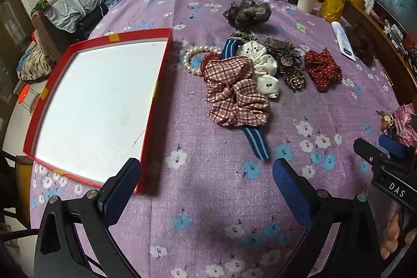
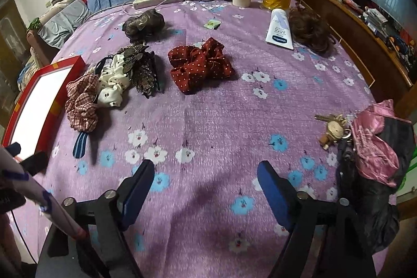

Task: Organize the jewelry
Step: 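Grasp the red polka-dot scrunchie with the right tool while the left tool grasps the plaid scrunchie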

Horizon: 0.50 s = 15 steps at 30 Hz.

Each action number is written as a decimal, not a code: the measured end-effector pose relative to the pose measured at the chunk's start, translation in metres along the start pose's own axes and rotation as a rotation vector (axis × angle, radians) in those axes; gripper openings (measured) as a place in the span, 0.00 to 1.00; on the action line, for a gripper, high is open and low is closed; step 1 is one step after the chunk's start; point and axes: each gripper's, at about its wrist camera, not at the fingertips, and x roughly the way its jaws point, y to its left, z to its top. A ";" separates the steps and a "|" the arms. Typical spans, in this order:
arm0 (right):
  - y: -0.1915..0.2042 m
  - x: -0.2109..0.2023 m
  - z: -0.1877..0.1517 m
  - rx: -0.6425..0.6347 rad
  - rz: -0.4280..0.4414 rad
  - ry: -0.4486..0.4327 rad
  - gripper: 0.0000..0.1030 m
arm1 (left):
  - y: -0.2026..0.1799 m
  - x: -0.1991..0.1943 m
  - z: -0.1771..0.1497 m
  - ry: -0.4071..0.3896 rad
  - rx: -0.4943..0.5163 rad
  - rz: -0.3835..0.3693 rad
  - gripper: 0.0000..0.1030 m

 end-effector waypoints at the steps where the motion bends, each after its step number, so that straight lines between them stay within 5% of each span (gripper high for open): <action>1: 0.000 0.003 0.002 0.003 0.001 0.001 0.81 | 0.002 0.003 0.002 0.001 -0.001 -0.003 0.98; 7: -0.001 0.017 0.013 0.012 -0.001 0.010 0.78 | 0.029 0.011 0.032 -0.019 -0.047 -0.069 0.97; 15: -0.007 0.026 0.044 0.080 0.067 -0.023 0.78 | 0.051 0.027 0.081 -0.027 -0.050 -0.174 0.83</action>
